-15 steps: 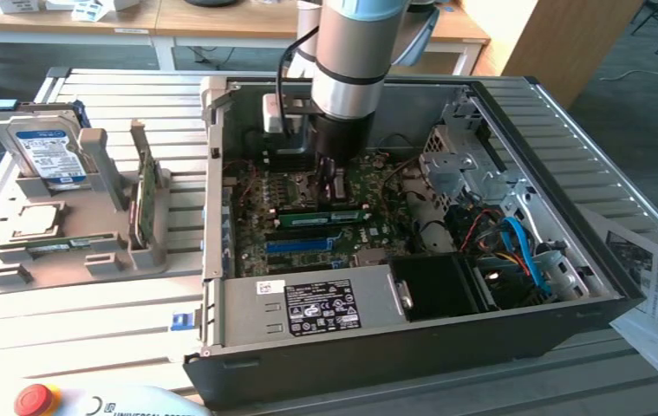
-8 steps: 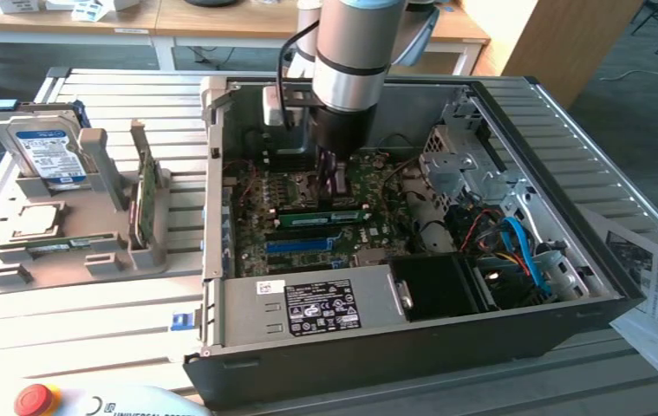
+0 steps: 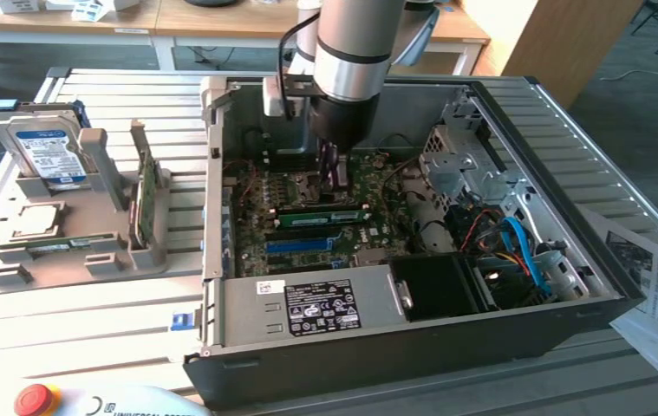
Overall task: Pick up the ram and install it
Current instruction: 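Press down the ram until it locks into place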
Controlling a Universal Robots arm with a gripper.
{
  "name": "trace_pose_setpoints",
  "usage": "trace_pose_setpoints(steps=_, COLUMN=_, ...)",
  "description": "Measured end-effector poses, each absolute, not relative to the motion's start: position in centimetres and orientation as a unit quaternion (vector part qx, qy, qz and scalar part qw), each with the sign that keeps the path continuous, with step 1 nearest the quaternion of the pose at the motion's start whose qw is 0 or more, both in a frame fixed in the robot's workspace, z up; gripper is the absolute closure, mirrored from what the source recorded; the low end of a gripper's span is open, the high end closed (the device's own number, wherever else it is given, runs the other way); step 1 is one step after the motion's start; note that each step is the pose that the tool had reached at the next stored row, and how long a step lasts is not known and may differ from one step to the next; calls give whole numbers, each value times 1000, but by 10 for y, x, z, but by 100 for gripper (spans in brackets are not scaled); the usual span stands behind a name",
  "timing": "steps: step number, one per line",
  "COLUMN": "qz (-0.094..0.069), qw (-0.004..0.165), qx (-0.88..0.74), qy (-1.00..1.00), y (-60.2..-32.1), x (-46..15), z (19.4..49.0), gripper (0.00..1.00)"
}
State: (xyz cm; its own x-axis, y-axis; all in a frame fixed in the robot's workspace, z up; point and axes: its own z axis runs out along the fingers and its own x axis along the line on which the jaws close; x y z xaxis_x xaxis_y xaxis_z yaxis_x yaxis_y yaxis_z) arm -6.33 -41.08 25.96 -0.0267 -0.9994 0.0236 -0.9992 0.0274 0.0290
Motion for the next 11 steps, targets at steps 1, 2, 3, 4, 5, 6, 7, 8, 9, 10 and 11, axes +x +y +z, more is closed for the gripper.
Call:
trace_pose_setpoints(steps=1, qz=-2, qw=19, qx=697, qy=-717, y=-411, x=-63, z=261, gripper=90)
trace_pose_setpoints(steps=2, qz=-1, qw=19, qx=697, qy=-716, y=-411, x=-63, z=263, gripper=90)
trace_pose_setpoints(steps=3, qz=-1, qw=20, qx=697, qy=-716, y=-411, x=-63, z=265, gripper=90)
trace_pose_setpoints(steps=4, qz=-1, qw=20, qx=697, qy=-716, y=-411, x=-63, z=266, gripper=90)
trace_pose_setpoints(steps=5, qz=0, qw=20, qx=697, qy=-716, y=-411, x=-63, z=268, gripper=90)
trace_pose_setpoints(steps=6, qz=0, qw=21, qx=697, qy=-717, y=-411, x=-63, z=270, gripper=90)
trace_pose_setpoints(steps=7, qz=0, qw=21, qx=697, qy=-717, y=-411, x=-63, z=271, gripper=90)
trace_pose_setpoints(steps=8, qz=1, qw=22, qx=697, qy=-717, y=-411, x=-63, z=272, gripper=90)
trace_pose_setpoints(steps=9, qz=1, qw=22, qx=697, qy=-717, y=-411, x=-63, z=274, gripper=90)
trace_pose_setpoints(steps=10, qz=2, qw=23, qx=697, qy=-716, y=-411, x=-63, z=275, gripper=90)
trace_pose_setpoints(steps=11, qz=2, qw=23, qx=697, qy=-716, y=-411, x=-63, z=276, gripper=90)
